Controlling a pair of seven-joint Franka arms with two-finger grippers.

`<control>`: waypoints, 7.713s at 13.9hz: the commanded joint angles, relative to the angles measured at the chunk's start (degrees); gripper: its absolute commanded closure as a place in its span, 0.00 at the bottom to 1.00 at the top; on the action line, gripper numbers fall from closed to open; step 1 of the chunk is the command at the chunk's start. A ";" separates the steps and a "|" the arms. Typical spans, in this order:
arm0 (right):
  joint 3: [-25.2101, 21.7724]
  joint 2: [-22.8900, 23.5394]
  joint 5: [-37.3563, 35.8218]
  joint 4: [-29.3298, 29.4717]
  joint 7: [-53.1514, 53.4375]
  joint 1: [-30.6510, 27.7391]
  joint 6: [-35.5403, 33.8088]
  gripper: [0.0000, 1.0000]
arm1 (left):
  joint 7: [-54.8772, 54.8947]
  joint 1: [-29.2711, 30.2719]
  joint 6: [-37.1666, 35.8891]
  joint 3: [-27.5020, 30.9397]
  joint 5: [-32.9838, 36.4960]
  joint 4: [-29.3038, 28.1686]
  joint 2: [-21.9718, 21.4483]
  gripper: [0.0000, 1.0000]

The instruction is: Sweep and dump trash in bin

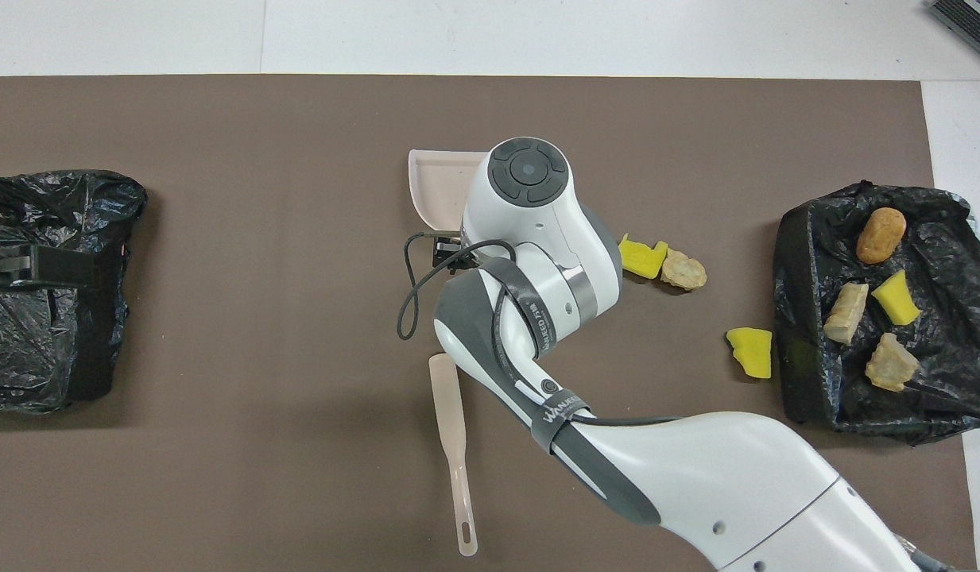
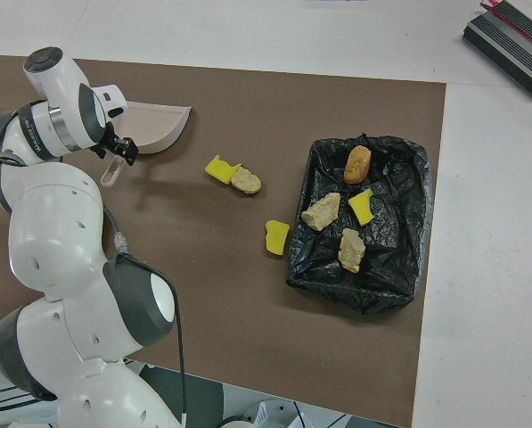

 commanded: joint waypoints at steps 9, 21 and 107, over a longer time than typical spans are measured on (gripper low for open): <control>0.71 -20.77 1.24 -20.79 0.98 0.29 -2.28 0.00 | -14.49 -8.16 10.84 -3.33 -2.02 6.54 14.58 0.00; 0.72 -36.43 5.72 -48.06 8.09 14.87 11.60 0.00 | -25.15 -25.21 22.87 -3.50 2.02 10.07 31.39 0.00; 2.03 -23.43 0.16 -34.29 -24.68 -14.66 6.09 1.00 | 41.91 -18.45 29.40 -2.88 6.41 -30.54 7.14 1.00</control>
